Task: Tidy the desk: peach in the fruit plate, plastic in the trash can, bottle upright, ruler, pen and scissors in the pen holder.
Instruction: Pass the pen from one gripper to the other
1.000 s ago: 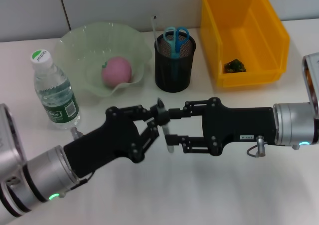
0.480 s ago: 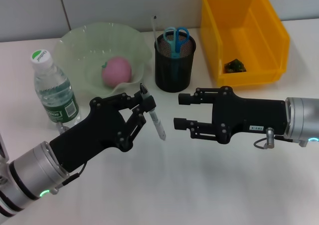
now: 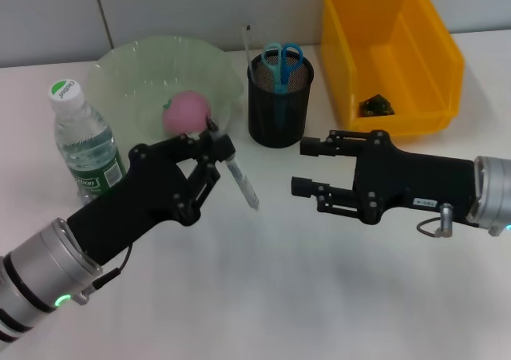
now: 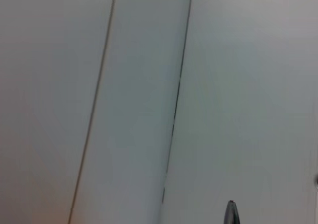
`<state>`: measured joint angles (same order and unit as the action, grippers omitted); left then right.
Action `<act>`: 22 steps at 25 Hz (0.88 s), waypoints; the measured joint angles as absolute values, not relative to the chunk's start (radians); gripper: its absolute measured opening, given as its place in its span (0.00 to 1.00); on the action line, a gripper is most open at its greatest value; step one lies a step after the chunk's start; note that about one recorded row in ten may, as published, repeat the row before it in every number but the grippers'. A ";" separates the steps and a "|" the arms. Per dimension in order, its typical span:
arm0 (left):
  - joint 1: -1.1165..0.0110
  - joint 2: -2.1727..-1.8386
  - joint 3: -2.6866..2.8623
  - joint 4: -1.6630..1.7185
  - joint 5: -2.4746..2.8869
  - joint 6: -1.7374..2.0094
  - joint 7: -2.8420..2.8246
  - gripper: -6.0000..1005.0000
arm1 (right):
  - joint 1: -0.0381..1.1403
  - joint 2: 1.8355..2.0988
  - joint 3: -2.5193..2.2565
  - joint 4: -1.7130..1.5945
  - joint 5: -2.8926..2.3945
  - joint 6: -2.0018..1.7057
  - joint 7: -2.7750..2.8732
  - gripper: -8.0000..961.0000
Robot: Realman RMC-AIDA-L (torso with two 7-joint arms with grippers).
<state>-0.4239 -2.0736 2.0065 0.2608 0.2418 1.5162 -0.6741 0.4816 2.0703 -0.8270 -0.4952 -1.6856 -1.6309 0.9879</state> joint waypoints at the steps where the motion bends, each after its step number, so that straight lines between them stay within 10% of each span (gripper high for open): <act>1: -0.422 -2.076 1.991 0.262 0.240 1.525 -0.704 0.13 | 0.471 2.073 -0.804 -0.491 -1.685 -1.645 0.964 0.60; 22: -0.347 -2.080 1.982 0.330 0.008 1.549 -1.095 0.13 | 0.403 2.079 -0.767 -0.308 -1.542 -1.726 0.577 0.60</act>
